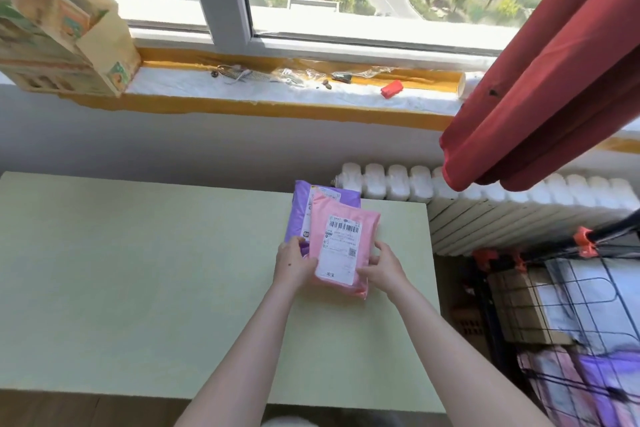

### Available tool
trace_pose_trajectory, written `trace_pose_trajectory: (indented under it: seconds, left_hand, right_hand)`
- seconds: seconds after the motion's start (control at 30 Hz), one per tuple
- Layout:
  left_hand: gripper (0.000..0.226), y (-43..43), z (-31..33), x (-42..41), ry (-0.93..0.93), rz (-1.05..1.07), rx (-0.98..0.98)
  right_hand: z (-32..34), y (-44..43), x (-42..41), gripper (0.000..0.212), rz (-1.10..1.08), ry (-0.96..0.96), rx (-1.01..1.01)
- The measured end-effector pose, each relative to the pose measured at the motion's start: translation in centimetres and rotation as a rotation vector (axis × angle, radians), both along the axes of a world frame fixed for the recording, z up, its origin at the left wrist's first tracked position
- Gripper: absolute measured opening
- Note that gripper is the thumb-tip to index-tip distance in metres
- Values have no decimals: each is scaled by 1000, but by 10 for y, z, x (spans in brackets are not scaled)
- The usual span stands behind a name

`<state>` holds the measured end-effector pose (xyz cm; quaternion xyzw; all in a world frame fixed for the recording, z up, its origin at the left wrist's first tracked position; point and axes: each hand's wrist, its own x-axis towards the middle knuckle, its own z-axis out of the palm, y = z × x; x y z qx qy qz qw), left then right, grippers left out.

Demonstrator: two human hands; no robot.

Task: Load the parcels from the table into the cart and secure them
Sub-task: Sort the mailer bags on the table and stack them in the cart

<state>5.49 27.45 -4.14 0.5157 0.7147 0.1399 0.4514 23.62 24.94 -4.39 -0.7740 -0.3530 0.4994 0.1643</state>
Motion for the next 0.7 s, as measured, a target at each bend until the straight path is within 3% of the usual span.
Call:
trace_pose_trajectory:
  seconds: [0.37, 0.7]
  left_hand:
    - [44, -6, 8, -3, -130, 21, -50]
    - [16, 0, 34, -13, -385, -5, 96]
  right_hand:
    - [-1, -16, 7, 42, -111, 155, 28]
    - [33, -21, -1, 29, -232, 325, 179]
